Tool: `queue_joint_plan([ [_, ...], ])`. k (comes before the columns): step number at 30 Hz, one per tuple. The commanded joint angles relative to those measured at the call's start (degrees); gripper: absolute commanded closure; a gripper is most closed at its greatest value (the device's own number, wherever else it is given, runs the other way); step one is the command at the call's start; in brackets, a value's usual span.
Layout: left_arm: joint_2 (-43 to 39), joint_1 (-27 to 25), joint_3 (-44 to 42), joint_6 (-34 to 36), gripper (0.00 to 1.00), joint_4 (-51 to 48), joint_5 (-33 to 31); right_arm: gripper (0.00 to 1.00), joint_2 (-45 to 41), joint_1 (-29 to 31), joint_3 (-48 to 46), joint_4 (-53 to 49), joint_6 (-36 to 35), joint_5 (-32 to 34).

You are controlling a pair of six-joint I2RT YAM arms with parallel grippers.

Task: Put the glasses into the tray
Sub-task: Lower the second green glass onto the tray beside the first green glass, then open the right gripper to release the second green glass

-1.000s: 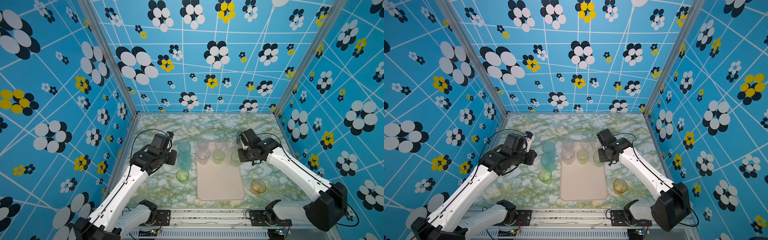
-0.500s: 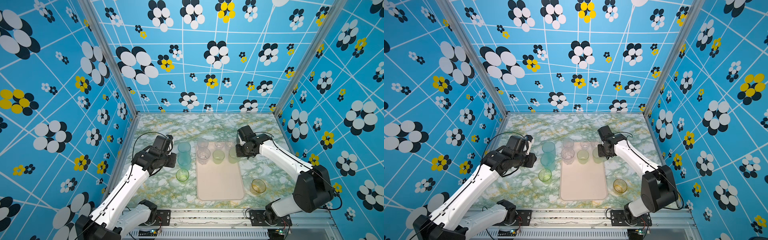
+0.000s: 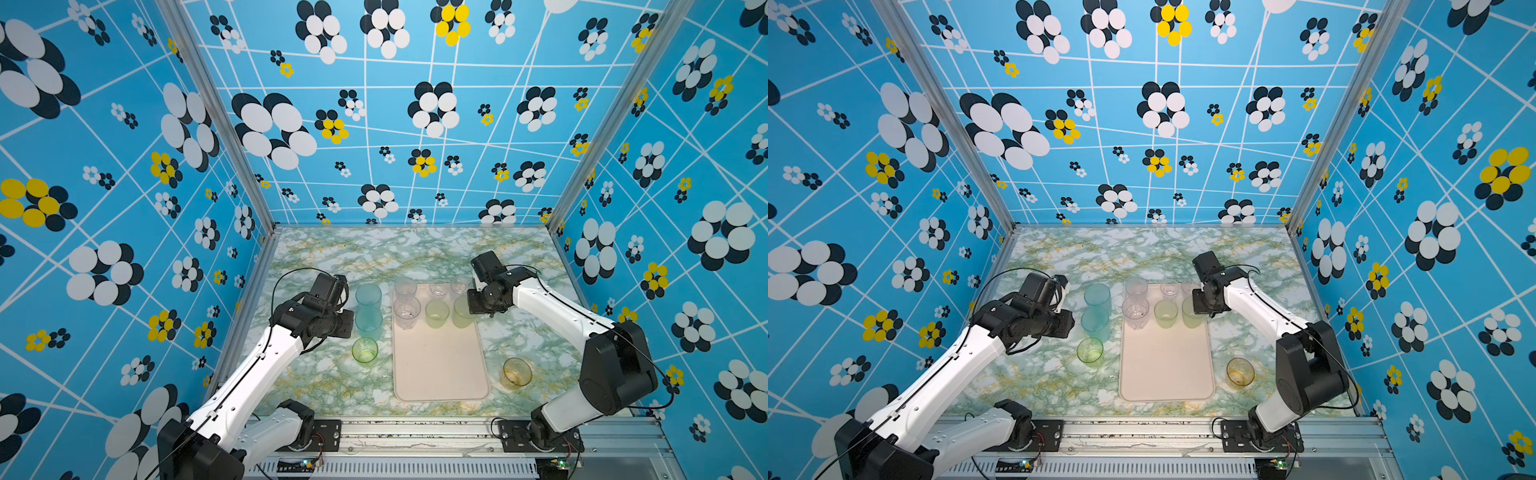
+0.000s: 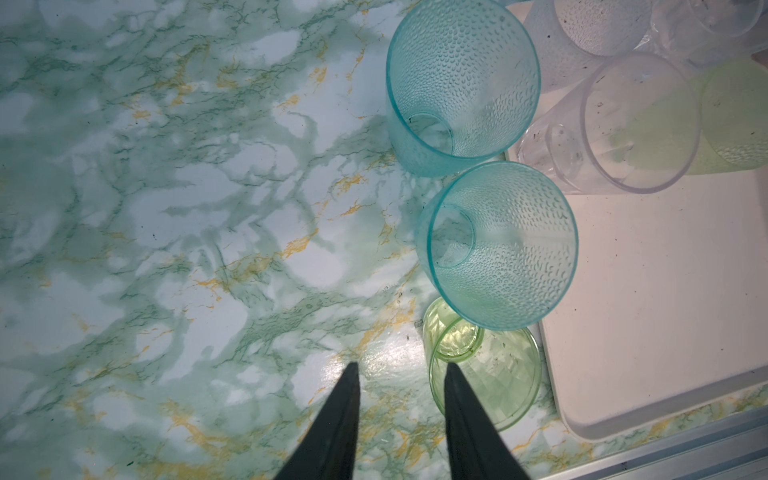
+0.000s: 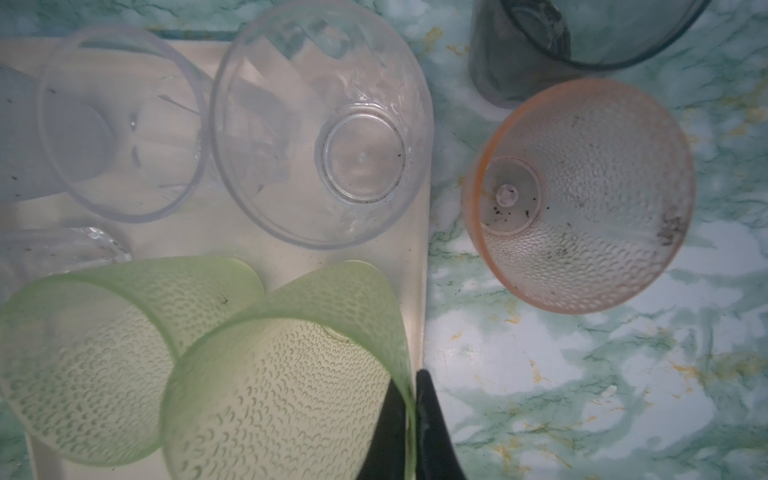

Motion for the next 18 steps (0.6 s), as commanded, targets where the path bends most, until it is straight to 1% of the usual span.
queue_joint_plan([
  [1, 0.6, -0.5, -1.1, -0.8, 0.64, -1.0, 0.9, 0.92, 0.7, -0.4, -0.1, 0.6, -0.5, -0.3],
  [6, 1.5, -0.5, -1.3, -0.8, 0.65, -0.7, 1.3, 0.89, 0.3, -0.5, -0.1, 0.5, -0.5, -0.6],
  [7, 1.6, -0.5, -1.5, -0.8, 0.65, -0.6, 1.4, 0.86, 0.1, -0.5, 0.0, 0.5, -0.5, -0.7],
  [9, 1.8, -0.5, -1.9, -1.1, 0.65, -0.2, 1.8, 0.75, -0.3, -0.6, -0.1, 0.4, -0.4, -0.7],
  [14, 2.5, -0.7, -3.5, -2.0, 0.67, 1.0, 3.1, 0.60, -4.8, -0.7, -0.8, 0.4, 0.4, 0.2],
  [18, 2.6, -0.9, -4.9, -2.8, 0.69, 1.8, 4.4, 0.56, -10.3, -0.8, -0.7, -0.4, 1.0, 0.4],
])
